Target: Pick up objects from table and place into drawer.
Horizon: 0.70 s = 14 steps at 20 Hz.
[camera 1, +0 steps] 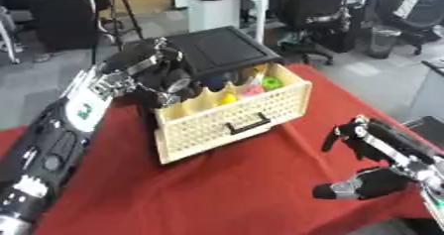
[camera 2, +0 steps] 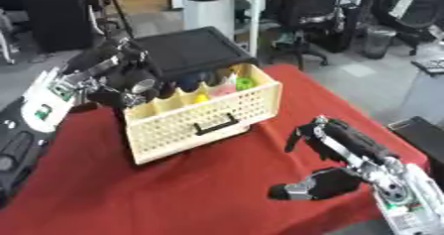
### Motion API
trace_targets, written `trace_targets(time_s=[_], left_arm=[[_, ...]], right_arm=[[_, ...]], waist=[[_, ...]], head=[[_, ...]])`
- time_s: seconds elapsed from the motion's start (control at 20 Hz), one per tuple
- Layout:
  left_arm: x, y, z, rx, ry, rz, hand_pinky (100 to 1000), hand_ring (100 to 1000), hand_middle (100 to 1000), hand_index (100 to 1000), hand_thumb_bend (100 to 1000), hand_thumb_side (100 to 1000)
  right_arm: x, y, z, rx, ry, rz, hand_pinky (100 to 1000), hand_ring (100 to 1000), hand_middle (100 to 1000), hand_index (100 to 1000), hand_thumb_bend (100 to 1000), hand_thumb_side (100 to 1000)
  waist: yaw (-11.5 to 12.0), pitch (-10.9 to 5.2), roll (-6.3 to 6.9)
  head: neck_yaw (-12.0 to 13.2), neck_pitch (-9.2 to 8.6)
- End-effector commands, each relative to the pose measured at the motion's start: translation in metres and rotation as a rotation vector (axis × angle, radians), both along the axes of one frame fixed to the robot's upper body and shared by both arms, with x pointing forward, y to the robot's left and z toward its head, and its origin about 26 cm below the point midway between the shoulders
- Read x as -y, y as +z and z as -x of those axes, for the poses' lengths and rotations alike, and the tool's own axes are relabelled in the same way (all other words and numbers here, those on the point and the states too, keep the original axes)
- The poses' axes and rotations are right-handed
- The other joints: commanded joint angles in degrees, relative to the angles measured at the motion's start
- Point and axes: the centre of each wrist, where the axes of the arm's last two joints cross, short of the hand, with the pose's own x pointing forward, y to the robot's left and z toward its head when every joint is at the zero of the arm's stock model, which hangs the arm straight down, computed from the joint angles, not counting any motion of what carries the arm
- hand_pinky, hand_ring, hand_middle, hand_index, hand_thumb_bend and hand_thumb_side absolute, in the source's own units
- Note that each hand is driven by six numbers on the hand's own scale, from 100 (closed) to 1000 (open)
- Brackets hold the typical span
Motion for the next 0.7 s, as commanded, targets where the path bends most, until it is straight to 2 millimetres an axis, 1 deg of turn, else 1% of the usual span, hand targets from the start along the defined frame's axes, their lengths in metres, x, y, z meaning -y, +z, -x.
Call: trace_targets(time_s=[0.05, 0.1, 0.15, 0.35, 0.7], left_arm=[[-0.0019, 0.0158, 0.0007, 0.05, -0.096, -0.081, 187, 379, 345, 599, 306, 277], [-0.0027, 0.0156, 0.0005, 0.047, -0.097, -0.075, 188, 380, 346, 601, 299, 304], [-0.0035, 0.0155, 0.0003, 0.043, -0.097, -0.068, 190, 382, 349, 603, 294, 366], [-0.0056, 0.0159, 0.0, 0.029, -0.098, -0.047, 197, 385, 354, 606, 312, 493], [-0.0065, 0.0164, 0.0005, 0.016, -0.105, -0.041, 214, 394, 363, 611, 387, 617]], right_arm=[[0.0013, 0.0071, -0.0007, 0.019, 0.002, -0.001, 318, 100, 100, 602, 890, 704], [0.0014, 0.0071, -0.0007, 0.019, 0.002, -0.001, 318, 100, 100, 602, 890, 704], [0.0015, 0.0071, -0.0007, 0.019, 0.002, -0.001, 319, 100, 100, 602, 890, 704], [0.0016, 0.0073, -0.0006, 0.02, 0.002, -0.001, 319, 100, 100, 602, 890, 705], [0.0019, 0.0077, -0.0004, 0.022, 0.0, -0.002, 319, 100, 100, 602, 889, 706]], waist=[[0.1, -0.5, -0.34], [0.1, -0.48, -0.36], [0.1, -0.46, -0.37], [0.2, -0.39, -0.44], [0.3, -0.34, -0.5]], head=[[0.0, 0.12], [0.1, 0.15], [0.1, 0.17], [0.1, 0.17], [-0.1, 0.13]])
